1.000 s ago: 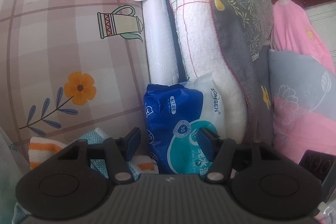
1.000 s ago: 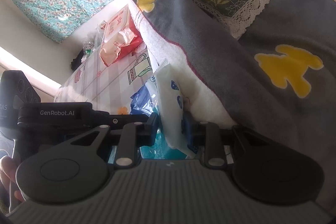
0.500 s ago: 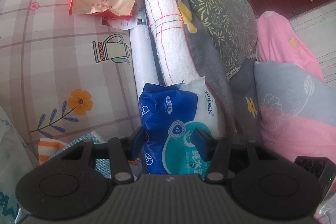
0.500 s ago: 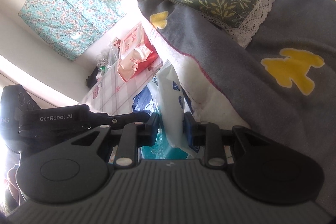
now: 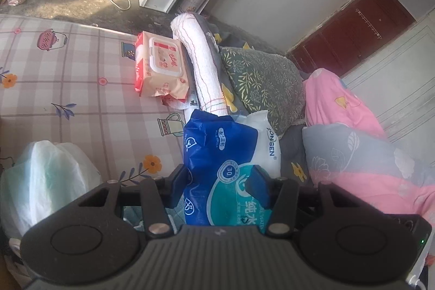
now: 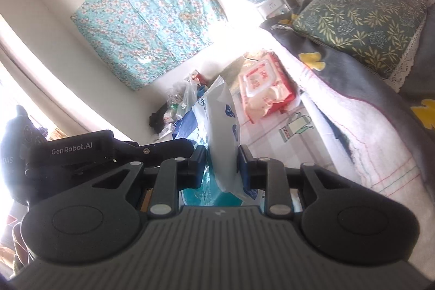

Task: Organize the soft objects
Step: 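Lift the blue wet-wipe pack with the left gripper and carry it over the box, then lower the wet-wipe pack into the box and open the left gripper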

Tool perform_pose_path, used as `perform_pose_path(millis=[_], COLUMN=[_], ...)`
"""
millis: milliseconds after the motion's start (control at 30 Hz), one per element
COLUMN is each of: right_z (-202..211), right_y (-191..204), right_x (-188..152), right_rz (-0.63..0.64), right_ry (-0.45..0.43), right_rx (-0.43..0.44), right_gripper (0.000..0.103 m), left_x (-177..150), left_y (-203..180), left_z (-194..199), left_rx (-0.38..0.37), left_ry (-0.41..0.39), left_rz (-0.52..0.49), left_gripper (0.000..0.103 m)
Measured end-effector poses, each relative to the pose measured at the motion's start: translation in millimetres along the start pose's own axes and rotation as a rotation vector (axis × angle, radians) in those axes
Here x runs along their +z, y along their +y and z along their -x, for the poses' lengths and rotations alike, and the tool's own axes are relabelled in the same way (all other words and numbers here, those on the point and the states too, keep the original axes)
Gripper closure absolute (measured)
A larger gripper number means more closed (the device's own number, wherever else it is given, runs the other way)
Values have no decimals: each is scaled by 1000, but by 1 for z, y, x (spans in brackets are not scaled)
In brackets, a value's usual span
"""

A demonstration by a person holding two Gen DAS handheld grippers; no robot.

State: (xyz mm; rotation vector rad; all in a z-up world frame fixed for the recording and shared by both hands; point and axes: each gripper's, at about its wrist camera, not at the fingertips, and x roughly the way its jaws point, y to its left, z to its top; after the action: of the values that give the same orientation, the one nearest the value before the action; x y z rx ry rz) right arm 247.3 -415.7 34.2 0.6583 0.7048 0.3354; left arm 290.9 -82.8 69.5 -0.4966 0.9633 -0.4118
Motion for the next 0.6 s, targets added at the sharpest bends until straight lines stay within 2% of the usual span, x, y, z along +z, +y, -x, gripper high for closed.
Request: perform_pose_path(millis=[233, 433, 600], right_z=[0, -32, -74], right_y=[84, 157, 211], right_x=[-39, -95, -144], right_rz=[38, 29, 30], right_ry=[19, 148, 280], right_rx=[140, 284, 363], right_gripper=[78, 78, 78], left_x=[-18, -43, -63], left_y=[44, 105, 166], left_z=[100, 175, 215], left_rx=[81, 200, 283], left_ry=[-129, -200, -224], left_rz=[54, 150, 268], left_gripper=[51, 51, 51])
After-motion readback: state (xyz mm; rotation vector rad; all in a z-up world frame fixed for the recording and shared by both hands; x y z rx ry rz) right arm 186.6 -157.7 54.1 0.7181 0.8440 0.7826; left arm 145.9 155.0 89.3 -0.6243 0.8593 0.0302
